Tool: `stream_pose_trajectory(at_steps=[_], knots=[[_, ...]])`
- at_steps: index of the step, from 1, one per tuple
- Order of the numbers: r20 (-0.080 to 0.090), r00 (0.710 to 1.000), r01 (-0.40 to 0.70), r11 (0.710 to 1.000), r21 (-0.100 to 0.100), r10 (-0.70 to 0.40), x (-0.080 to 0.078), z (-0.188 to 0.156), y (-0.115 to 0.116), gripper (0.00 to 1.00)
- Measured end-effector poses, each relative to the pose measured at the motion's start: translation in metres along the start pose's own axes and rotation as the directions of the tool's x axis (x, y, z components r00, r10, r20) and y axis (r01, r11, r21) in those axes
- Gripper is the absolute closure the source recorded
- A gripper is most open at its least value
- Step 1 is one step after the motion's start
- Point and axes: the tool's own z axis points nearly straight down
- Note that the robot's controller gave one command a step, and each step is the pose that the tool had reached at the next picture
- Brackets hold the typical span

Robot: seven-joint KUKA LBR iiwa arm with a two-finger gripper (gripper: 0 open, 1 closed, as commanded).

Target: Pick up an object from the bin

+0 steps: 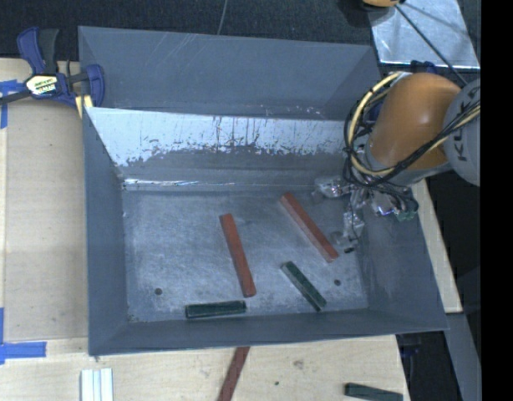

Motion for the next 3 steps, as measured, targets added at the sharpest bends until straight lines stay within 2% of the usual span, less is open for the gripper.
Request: stream_pose_trajectory(at_steps=[1, 2, 3], knots=[[-0.001, 0.985, -0.172, 0.985, -0.006, 0.172, -0.014, 0.006, 0.055, 0.0], [-0.004, 0.986, -0.167, 0.986, -0.007, 0.167, 0.008, 0.003, 0.049, 1.0], [-0.004, 0.986, -0.166, 0.986, -0.007, 0.166, 0.008, 0.003, 0.049, 1.0]])
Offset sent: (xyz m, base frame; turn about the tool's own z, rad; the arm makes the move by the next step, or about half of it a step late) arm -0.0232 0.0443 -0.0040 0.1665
